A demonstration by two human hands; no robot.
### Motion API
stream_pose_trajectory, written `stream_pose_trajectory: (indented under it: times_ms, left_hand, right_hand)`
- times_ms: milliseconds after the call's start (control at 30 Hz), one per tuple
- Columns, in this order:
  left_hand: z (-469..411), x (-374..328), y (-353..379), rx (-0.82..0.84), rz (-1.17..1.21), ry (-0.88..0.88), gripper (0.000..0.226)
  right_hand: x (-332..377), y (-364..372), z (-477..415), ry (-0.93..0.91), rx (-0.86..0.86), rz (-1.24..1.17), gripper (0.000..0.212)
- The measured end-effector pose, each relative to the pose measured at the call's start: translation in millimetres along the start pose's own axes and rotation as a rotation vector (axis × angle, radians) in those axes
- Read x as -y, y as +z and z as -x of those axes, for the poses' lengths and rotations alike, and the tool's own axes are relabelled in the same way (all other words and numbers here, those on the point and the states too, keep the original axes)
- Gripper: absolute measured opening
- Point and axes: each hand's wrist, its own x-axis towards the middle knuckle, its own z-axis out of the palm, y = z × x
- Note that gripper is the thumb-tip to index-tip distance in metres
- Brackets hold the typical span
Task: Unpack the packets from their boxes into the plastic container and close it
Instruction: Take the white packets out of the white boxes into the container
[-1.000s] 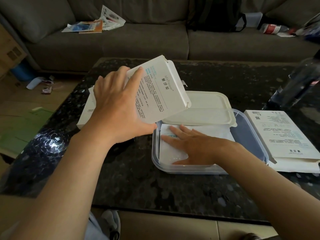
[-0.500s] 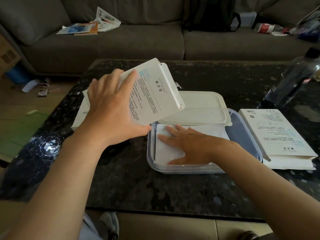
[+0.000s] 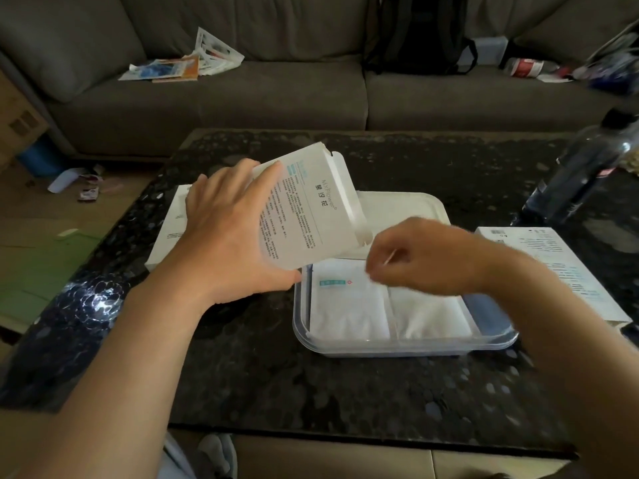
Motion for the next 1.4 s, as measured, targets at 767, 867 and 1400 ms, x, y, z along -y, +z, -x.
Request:
stream_pose_trajectory:
  times_ms: [767, 867, 1400]
  left_hand:
    - [1, -43, 13, 0.008, 0.005, 0.222, 0.122]
    - [0, -40, 12, 0.045, -0.021, 0.194, 0.124]
    - [-12, -94, 38, -0.11, 0.031, 0.247, 0.098]
  right_hand:
    - [-6, -7, -2, 0.116, -0.332, -0.203, 0.017]
    - [0, -22, 15, 0.14, -0.348, -0.296, 0.016]
    - [-34, -40, 81, 0.375, -0.646, -1.166, 0.009]
